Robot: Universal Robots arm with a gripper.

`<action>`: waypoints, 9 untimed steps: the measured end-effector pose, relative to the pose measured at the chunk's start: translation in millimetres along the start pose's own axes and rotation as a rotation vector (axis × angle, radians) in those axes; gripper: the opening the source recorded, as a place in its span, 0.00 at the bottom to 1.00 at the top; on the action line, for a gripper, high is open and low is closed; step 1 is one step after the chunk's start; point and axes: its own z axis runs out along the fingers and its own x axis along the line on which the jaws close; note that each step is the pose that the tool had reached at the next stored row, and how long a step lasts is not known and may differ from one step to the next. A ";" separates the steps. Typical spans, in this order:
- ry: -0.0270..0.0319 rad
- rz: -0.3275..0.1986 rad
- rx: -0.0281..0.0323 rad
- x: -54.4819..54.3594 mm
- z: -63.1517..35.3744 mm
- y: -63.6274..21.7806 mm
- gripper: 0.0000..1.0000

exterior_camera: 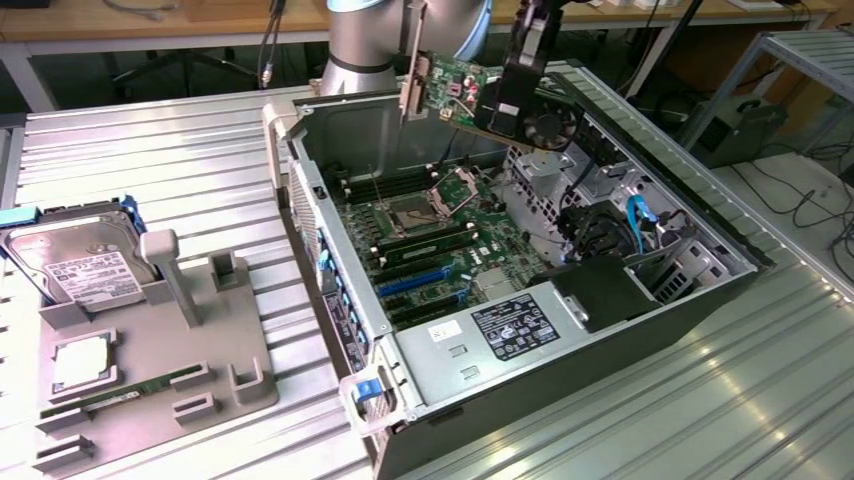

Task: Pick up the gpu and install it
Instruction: 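Insert the gpu into the slot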

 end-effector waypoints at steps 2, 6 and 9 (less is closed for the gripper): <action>-0.0003 -0.025 -0.0002 0.0 0.0 0.0 0.28; -0.0008 -0.069 -0.0006 0.0 0.1 0.0 0.28; -0.0012 -0.098 -0.0010 0.0 0.2 0.0 0.28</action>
